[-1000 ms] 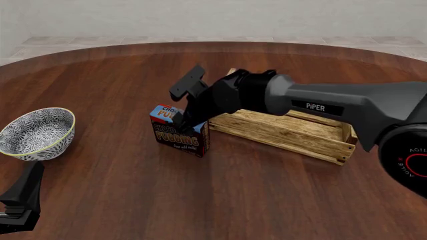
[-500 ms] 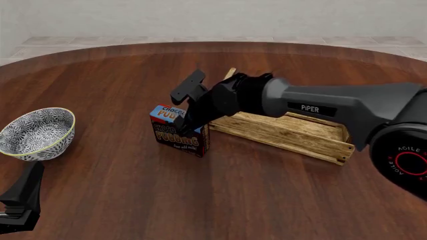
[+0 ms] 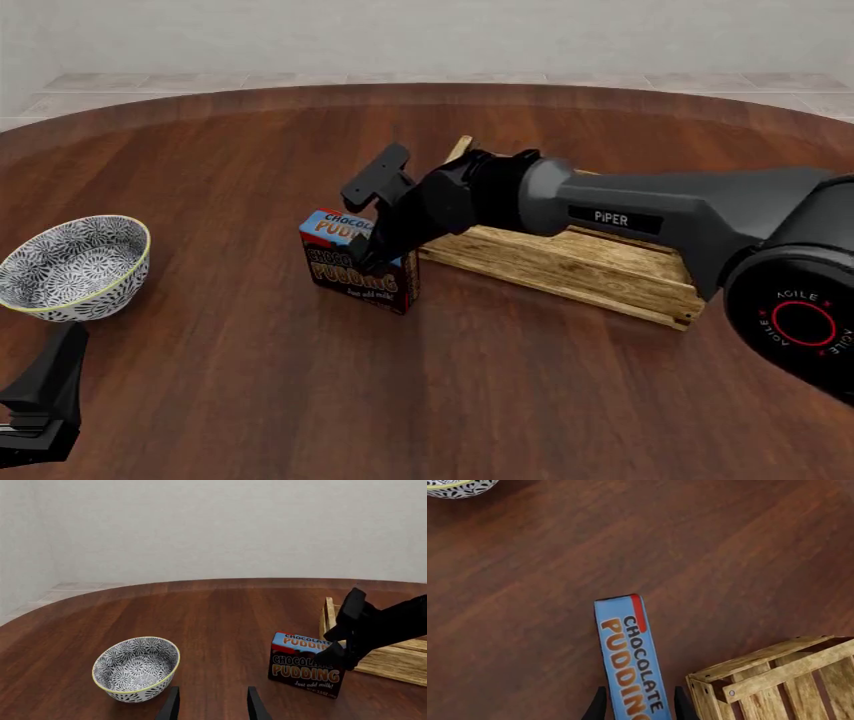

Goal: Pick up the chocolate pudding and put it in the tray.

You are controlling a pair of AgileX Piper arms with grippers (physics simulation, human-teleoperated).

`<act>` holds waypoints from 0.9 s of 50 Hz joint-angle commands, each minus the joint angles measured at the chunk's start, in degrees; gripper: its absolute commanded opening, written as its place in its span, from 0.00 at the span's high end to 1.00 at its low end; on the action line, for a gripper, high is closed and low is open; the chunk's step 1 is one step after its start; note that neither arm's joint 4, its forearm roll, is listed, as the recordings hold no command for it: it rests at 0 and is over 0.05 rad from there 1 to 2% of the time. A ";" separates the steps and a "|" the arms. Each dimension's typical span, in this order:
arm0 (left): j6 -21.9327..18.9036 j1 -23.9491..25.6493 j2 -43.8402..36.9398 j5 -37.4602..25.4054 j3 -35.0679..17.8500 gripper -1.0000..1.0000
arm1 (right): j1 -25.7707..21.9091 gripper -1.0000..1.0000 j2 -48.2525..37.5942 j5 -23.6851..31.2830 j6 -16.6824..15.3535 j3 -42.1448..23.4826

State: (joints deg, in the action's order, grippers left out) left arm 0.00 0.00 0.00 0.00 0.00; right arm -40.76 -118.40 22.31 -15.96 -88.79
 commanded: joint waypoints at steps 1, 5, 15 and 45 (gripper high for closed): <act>0.00 0.00 0.00 0.00 0.00 0.00 | 0.02 0.00 -0.28 0.00 0.17 -0.23; 0.00 0.00 0.00 0.00 0.00 0.00 | -0.04 0.00 -0.40 -0.26 0.27 -0.12; 0.00 0.00 0.00 0.00 0.00 0.00 | -1.09 1.00 0.35 -0.74 0.52 1.02; 0.00 0.00 0.00 0.00 0.00 0.00 | -0.68 1.00 14.47 2.65 -5.06 5.36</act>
State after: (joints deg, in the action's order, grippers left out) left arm 0.00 0.00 0.00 0.00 0.00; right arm -41.89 -109.85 23.27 -19.71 -85.08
